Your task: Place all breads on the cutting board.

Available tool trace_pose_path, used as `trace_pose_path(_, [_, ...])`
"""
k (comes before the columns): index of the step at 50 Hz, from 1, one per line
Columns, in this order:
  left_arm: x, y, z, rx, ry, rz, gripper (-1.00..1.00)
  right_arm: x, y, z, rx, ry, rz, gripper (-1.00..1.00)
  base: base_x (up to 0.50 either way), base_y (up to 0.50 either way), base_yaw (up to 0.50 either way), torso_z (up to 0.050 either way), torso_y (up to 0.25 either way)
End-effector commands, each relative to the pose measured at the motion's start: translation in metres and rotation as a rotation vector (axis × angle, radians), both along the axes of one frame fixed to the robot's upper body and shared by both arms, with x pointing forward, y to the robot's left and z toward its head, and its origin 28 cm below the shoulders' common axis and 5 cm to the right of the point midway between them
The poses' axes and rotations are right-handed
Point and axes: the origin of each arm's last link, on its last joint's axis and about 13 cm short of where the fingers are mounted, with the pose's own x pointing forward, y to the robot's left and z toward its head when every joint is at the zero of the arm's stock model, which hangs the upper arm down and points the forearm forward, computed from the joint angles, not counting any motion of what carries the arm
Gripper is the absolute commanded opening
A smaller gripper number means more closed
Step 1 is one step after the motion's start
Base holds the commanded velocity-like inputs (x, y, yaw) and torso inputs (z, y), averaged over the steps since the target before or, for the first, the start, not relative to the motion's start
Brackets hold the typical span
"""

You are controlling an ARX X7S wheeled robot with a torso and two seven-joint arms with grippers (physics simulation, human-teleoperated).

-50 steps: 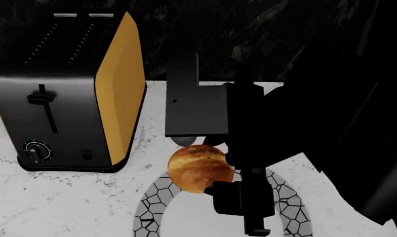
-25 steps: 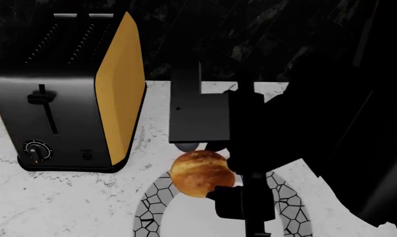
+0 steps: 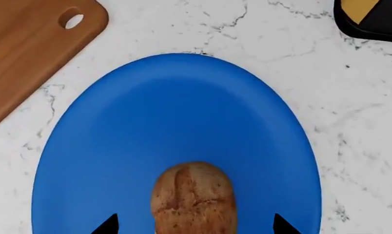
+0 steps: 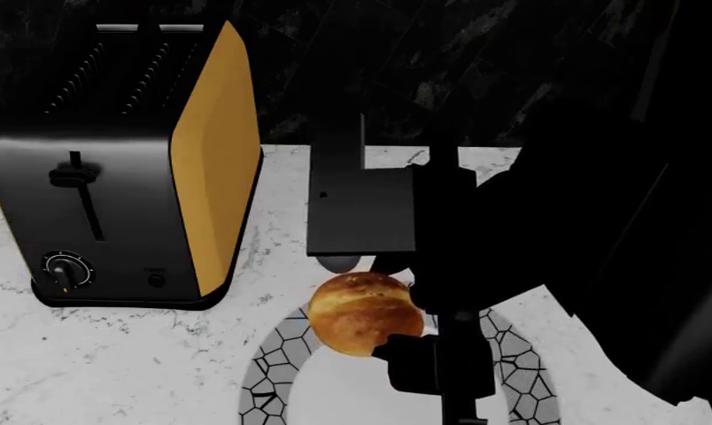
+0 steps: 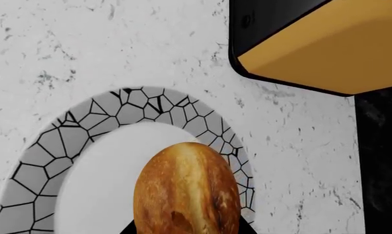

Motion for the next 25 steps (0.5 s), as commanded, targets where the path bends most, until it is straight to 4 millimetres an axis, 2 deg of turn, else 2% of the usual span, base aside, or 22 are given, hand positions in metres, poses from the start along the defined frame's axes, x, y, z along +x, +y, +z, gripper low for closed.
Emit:
trace_pose_path(1, [-0.003, 0.003, -0.014, -0.014, 0.020, 0.025, 1.00, 0.001, 0.000, 0.001, -0.010, -0.008, 0.011, -1.00, 0.00, 0.00, 0.00, 0.000, 0.000])
trace_pose_path(17, [0.000, 0.000, -0.022, -0.040, 0.011, 0.022, 1.00, 0.002, 0.000, -0.007, -0.017, -0.012, 0.010, -1.00, 0.00, 0.00, 0.00, 0.000, 0.000])
trace_pose_path(25, [0.001, -0.002, -0.031, -0.057, 0.016, 0.019, 1.00, 0.002, 0.001, -0.005, -0.015, -0.013, 0.015, -1.00, 0.00, 0.00, 0.00, 0.000, 0.000])
